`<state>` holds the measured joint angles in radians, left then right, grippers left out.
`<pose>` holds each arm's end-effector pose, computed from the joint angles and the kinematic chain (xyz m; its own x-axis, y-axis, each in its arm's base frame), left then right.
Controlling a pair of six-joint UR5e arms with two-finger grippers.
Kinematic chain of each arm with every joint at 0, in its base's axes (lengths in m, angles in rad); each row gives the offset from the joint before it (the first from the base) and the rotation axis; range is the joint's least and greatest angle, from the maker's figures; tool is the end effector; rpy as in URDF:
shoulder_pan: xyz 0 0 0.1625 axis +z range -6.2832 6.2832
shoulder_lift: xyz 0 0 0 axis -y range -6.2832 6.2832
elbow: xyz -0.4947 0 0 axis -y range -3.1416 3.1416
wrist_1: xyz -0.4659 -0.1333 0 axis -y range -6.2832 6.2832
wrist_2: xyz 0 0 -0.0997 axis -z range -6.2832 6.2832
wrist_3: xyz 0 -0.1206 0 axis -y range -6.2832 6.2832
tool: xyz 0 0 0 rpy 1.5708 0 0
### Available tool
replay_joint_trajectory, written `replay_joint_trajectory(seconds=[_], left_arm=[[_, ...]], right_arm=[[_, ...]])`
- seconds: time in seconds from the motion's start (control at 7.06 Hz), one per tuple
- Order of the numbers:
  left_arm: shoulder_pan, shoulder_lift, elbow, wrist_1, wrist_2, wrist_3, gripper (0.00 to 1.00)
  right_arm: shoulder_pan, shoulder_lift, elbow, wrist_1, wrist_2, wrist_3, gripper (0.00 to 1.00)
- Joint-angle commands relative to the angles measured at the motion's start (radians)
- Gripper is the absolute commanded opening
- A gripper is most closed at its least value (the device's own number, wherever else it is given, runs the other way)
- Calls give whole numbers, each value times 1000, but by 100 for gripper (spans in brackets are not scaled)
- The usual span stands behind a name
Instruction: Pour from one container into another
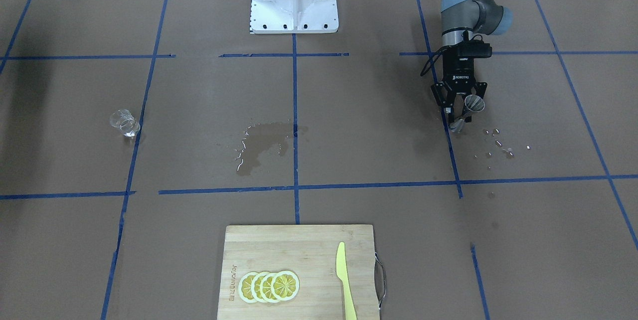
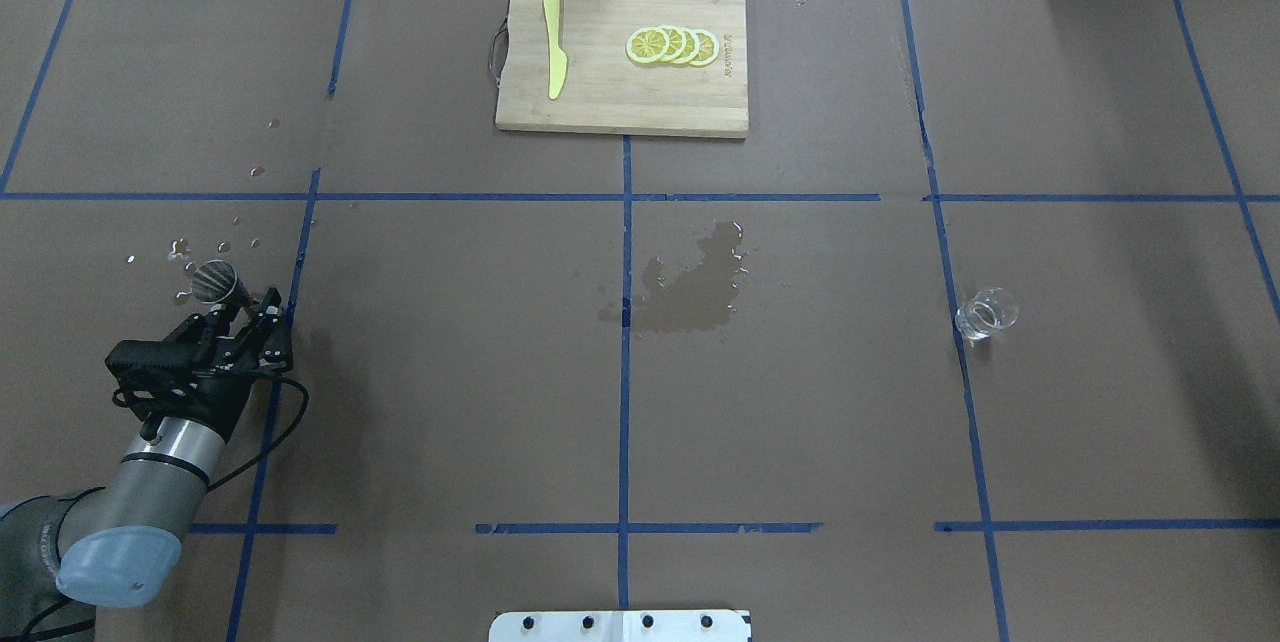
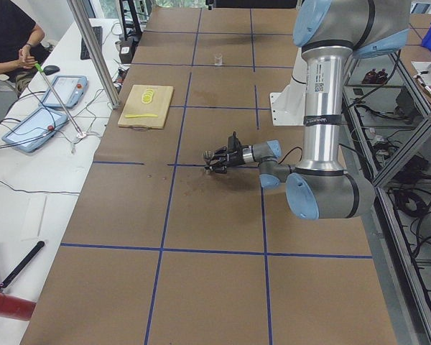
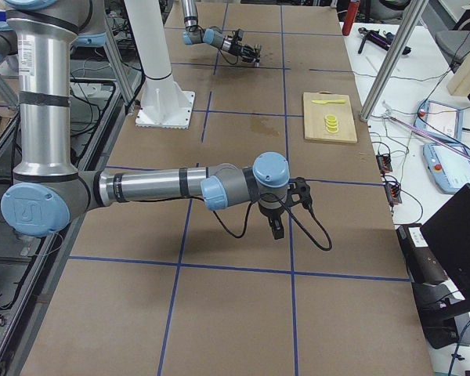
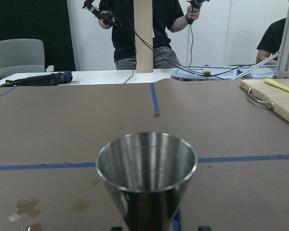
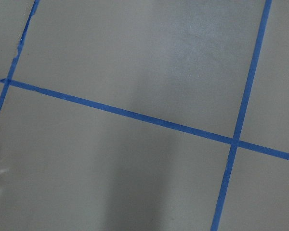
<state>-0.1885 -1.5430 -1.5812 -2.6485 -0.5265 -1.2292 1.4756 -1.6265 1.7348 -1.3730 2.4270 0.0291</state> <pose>0.4993 -0.3371 0.6077 0.7320 0.0317 -0.6806 0.6261 0.3626 0.6903 -0.0107 -0.5560 0.6514 0.6331 -0.2611 0.7287 0.0722 0.9572 0.2803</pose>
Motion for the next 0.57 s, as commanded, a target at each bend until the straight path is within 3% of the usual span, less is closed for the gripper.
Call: replay_joint_trajectory(seconds=[0.0, 0.14, 0.42], left_arm=[[-2, 4, 4, -5, 5, 25, 37], [-3, 9, 1, -5, 6, 25, 29], [-8, 9, -2, -11, 8, 25, 0]], right_arm=[[0, -1, -1, 0, 0, 0, 100], [-1, -1, -4, 0, -2, 0, 100], [-1, -1, -5, 0, -19, 0, 100]])
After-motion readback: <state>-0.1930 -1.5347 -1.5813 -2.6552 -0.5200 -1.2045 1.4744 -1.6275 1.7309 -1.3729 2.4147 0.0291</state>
